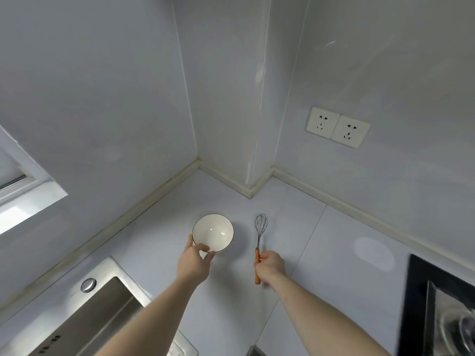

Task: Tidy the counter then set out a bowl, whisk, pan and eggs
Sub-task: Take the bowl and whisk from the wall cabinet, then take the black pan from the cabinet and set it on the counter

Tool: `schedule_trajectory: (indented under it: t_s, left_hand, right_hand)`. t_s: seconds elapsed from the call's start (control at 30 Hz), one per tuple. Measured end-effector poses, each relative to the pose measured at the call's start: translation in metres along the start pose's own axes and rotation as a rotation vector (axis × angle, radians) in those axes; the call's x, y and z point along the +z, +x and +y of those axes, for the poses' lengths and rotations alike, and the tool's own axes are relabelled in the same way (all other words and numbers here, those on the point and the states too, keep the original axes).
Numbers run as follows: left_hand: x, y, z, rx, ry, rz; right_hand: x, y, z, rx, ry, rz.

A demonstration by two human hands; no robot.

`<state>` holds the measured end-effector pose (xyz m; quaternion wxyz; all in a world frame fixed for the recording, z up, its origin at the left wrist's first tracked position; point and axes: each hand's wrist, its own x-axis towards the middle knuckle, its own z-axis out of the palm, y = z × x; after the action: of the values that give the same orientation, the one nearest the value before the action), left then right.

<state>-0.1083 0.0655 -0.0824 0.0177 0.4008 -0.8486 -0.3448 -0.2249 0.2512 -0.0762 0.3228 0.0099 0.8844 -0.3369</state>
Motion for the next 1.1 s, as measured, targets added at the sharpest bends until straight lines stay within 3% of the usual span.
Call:
schedule_trajectory:
  t_s: [0.13,0.3,0.73,0.87,1.1]
  left_hand:
    - [-0.006,0.013,0.011,-0.041,0.164,-0.035]
    - [-0.01,0.007,0.02,-0.017,0.256,0.082]
    - [-0.008,-0.014,-0.004,0.041,0.059,-0.021]
    - [-0.03,-0.064,-0.005,0.123,-0.088,-0.069]
    - [-0.073,-0.152,-0.023,0.216,0.028,-0.139]
  right_hand:
    - [0.005,0.018,-0.002,-0.003,-0.011,0.01]
    - [0.015,0.029,-0.008,0.014,0.081,0.009]
    - [0.007,0.026,-0.004,-0.028,-0.041,-0.01]
    - [-0.004,-0.011,-0.003,-0.087,0.026,0.014]
    - [-0.03,-0.115,0.022,-0.266,0.152,0.0]
